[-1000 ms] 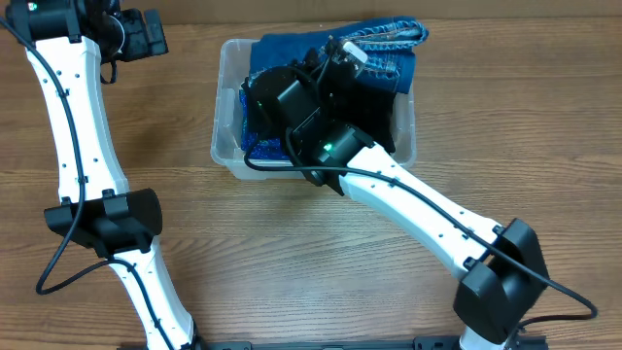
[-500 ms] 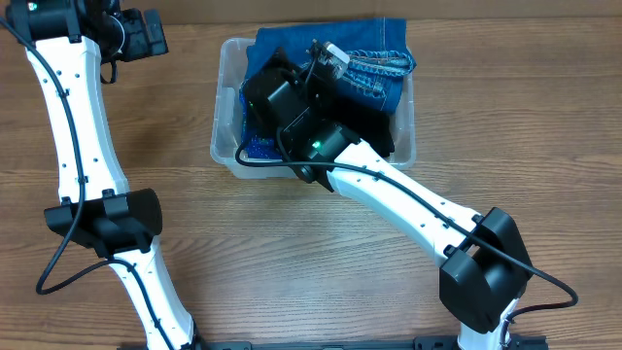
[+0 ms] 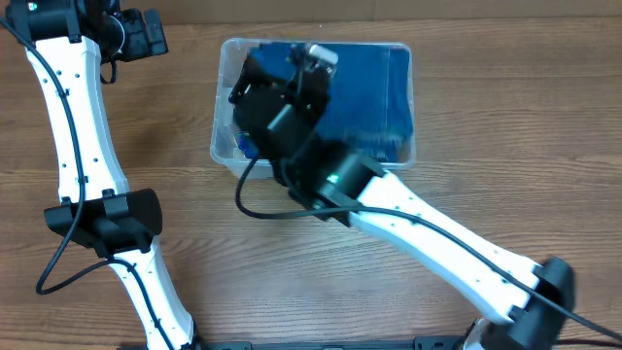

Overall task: Pack container
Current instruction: 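Press and tuck the jeans flat into the bin with the right gripper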

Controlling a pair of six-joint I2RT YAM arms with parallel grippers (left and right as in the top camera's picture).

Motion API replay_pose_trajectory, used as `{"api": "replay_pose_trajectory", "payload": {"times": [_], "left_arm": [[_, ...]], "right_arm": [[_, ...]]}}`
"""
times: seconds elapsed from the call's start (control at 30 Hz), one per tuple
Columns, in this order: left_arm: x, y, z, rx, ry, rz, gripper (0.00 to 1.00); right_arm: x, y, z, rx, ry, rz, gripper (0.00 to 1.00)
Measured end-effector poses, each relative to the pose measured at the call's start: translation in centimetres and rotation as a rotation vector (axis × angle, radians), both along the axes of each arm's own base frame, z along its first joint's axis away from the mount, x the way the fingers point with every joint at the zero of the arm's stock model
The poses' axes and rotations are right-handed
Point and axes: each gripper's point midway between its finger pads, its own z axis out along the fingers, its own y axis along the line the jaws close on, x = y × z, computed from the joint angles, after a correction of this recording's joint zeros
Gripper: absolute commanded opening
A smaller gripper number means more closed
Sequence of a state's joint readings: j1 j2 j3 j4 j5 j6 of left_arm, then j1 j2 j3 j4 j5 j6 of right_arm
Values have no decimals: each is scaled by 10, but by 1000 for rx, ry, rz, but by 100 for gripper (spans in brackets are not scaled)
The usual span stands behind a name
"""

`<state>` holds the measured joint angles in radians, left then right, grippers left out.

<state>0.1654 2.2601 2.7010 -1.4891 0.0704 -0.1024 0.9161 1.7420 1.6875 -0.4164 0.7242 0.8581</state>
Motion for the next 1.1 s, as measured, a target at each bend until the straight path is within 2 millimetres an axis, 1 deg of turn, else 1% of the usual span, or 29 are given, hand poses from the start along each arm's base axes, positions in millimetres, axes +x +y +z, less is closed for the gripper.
{"api": "replay_pose_trajectory", "payload": {"times": [0.03, 0.07, 0.1, 0.13, 0.17, 0.2, 0.23, 0.27, 0.3, 0.37, 0.4, 0.43, 0.5, 0.57, 0.67, 0.7, 0.73, 0.8, 0.9, 0.93, 1.03, 1.1], "left_arm": [[0, 0, 0, 0, 0, 0, 100], [0, 0, 0, 0, 0, 0, 100], [0, 0, 0, 0, 0, 0, 100], [0, 0, 0, 0, 0, 0, 100], [0, 0, 0, 0, 0, 0, 100], [0, 0, 0, 0, 0, 0, 100], [0, 0, 0, 0, 0, 0, 100], [0, 0, 0, 0, 0, 0, 100], [0, 0, 0, 0, 0, 0, 100], [0, 0, 0, 0, 0, 0, 100], [0, 0, 0, 0, -1, 0, 100], [0, 0, 0, 0, 0, 0, 100], [0, 0, 0, 0, 0, 0, 100], [0, 0, 0, 0, 0, 0, 100], [0, 0, 0, 0, -1, 0, 100], [0, 0, 0, 0, -1, -1, 100], [0, 0, 0, 0, -1, 0, 100], [0, 0, 0, 0, -1, -1, 100], [0, 0, 0, 0, -1, 0, 100], [0, 0, 0, 0, -1, 0, 100], [0, 0, 0, 0, 0, 0, 100], [0, 0, 0, 0, 0, 0, 100]], "right_arm": [[-4, -5, 13, -24, -18, 13, 85], [-8, -10, 22, -61, -29, 25, 82], [-9, -11, 21, -106, -32, 40, 77], [-11, -16, 20, -153, -19, 49, 72], [-13, -19, 12, -201, 7, 60, 65], [-13, -25, 2, -256, 40, 69, 50], [-10, -29, -6, -285, 64, 71, 38], [-5, -35, -16, -316, 93, 78, 12], [4, -43, -24, -324, 117, 68, 4], [21, -53, -41, -328, 165, 77, 4], [33, -59, -51, -319, 189, 90, 4], [41, -59, -56, -311, 197, 111, 4], [62, -56, -68, -283, 202, 198, 4], [76, -53, -81, -270, 211, 283, 4], [94, -38, -100, -255, 193, 393, 4], [100, -29, -114, -251, 193, 430, 4], [104, -23, -125, -247, 196, 452, 4], [111, -7, -158, -243, 216, 503, 4], [114, 4, -199, -247, 262, 540, 4], [114, 5, -208, -249, 275, 544, 4], [114, 6, -215, -254, 286, 549, 4], [114, 8, -227, -257, 307, 555, 4]]}}
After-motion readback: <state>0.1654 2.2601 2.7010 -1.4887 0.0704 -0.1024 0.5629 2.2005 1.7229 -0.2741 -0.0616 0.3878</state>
